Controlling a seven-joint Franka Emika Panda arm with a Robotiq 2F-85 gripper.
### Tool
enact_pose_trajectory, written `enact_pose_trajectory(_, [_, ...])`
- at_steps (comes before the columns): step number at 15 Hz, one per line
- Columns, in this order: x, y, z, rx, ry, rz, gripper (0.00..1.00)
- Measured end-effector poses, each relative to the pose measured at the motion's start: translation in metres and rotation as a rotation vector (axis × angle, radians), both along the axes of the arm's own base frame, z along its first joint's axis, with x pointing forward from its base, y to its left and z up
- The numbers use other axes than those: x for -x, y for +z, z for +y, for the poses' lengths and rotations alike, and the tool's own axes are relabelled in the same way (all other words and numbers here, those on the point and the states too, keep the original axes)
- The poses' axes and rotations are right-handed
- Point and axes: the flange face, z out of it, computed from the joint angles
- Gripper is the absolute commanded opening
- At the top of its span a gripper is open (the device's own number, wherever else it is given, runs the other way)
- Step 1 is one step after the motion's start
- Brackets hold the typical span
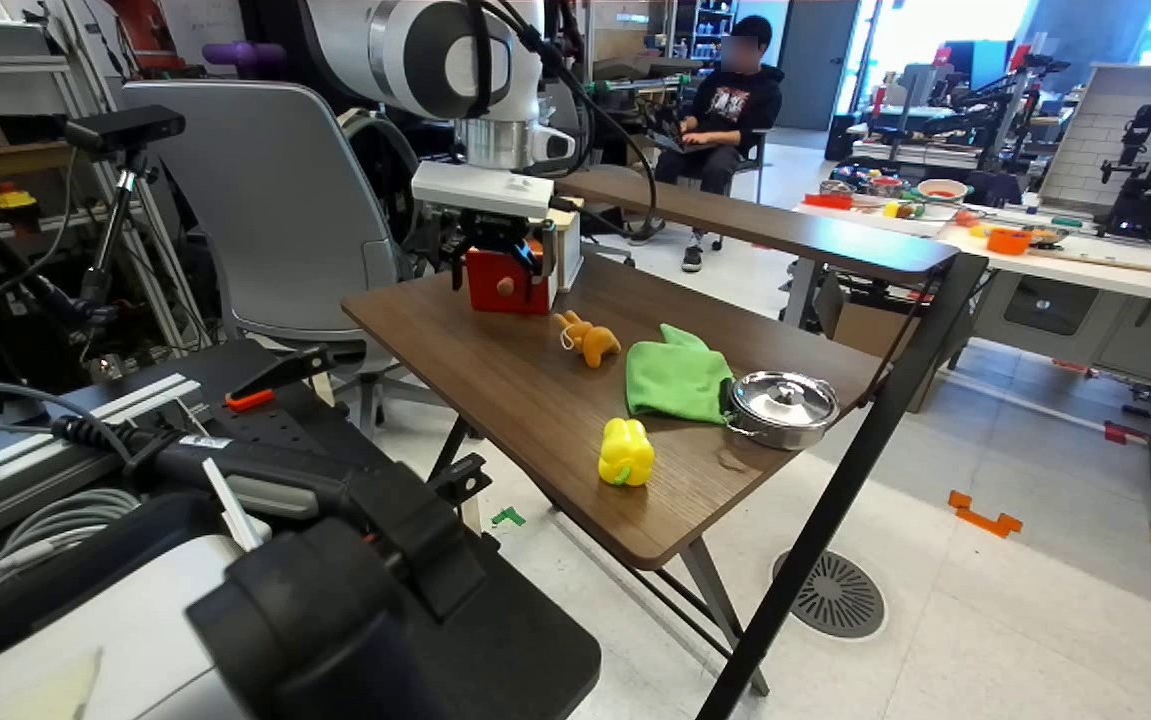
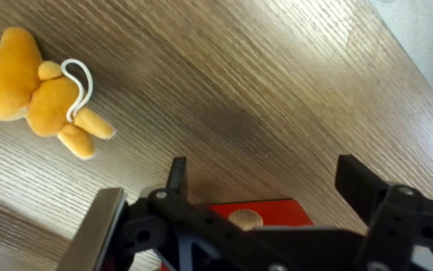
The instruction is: Close the drawer
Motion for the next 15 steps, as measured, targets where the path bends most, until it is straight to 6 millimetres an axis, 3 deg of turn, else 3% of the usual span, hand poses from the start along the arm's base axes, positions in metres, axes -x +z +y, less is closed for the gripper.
enact_pose_trajectory(15, [-0.034, 0.000, 0.019, 0.006, 0.009, -0.072, 1.00])
